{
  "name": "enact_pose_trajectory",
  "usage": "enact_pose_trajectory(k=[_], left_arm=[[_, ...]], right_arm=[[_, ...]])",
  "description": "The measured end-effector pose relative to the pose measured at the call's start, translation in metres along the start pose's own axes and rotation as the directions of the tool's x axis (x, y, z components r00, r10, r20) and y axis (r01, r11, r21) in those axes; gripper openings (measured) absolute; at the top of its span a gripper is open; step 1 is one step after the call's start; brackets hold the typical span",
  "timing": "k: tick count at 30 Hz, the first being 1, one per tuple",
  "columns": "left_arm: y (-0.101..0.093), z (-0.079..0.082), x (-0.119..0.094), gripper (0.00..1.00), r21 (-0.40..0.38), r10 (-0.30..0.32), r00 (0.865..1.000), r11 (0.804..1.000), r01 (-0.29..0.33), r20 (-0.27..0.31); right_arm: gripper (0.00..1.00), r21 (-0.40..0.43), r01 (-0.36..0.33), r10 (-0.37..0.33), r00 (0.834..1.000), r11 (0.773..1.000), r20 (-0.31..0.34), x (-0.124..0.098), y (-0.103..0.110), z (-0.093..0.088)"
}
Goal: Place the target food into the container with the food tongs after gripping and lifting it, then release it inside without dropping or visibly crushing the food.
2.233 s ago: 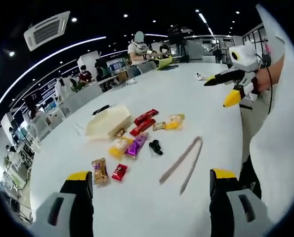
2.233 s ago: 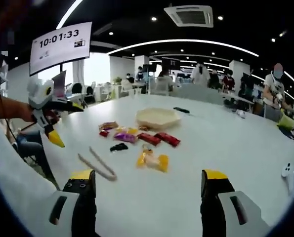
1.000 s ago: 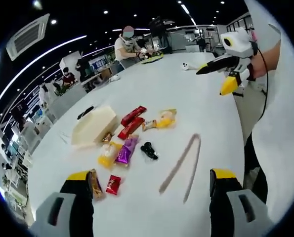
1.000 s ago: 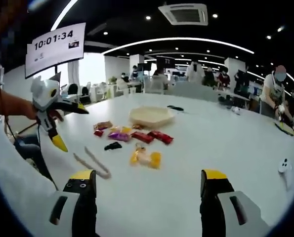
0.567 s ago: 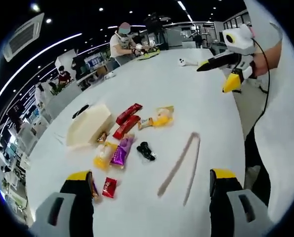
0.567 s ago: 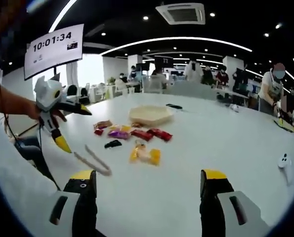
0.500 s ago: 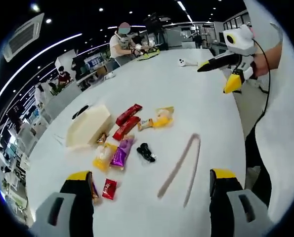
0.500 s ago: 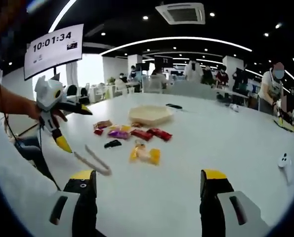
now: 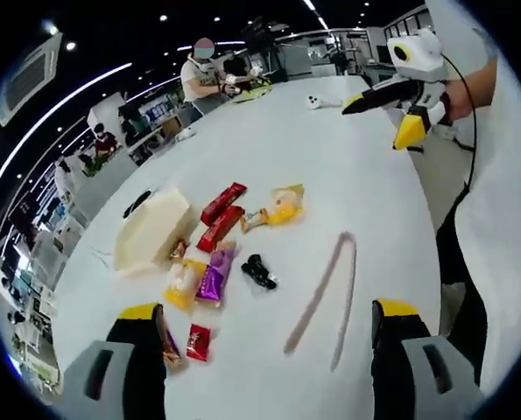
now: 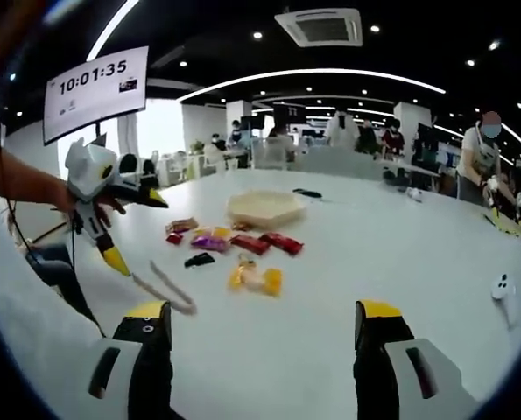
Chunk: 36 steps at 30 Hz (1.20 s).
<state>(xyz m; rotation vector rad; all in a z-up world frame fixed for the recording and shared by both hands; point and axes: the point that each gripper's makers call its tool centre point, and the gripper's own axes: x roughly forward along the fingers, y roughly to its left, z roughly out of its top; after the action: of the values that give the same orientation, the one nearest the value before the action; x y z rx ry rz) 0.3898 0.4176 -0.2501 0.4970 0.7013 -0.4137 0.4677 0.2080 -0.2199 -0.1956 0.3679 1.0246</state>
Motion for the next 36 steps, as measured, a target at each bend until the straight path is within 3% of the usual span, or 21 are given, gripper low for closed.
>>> enact_pose_trajectory(k=[15, 24, 30, 36], left_arm=[[-0.008, 0.004, 0.004, 1.00, 0.035, -0.037, 0.999, 0.999, 0.037, -0.009], [-0.021, -0.003, 0.009, 0.99, 0.051, -0.077, 0.996, 0.996, 0.079, -0.043], [-0.035, -0.015, 0.014, 0.97, 0.074, -0.138, 0.986, 0.987, 0.145, -0.088], [-0.037, -0.016, 0.015, 0.95, 0.066, -0.159, 0.984, 0.984, 0.165, -0.084]], right_arm=[[0.87, 0.008, 0.022, -0.022, 0.999, 1.000, 0.025, -0.005, -0.005, 0.003], [0.87, 0.025, 0.019, -0.019, 1.000, 1.000, 0.014, -0.007, -0.003, -0.005], [0.87, 0.039, 0.034, -0.035, 0.999, 0.999, 0.019, -0.007, -0.007, -0.004], [0.86, 0.049, 0.031, -0.032, 0.999, 0.998, 0.028, -0.007, -0.006, -0.003]])
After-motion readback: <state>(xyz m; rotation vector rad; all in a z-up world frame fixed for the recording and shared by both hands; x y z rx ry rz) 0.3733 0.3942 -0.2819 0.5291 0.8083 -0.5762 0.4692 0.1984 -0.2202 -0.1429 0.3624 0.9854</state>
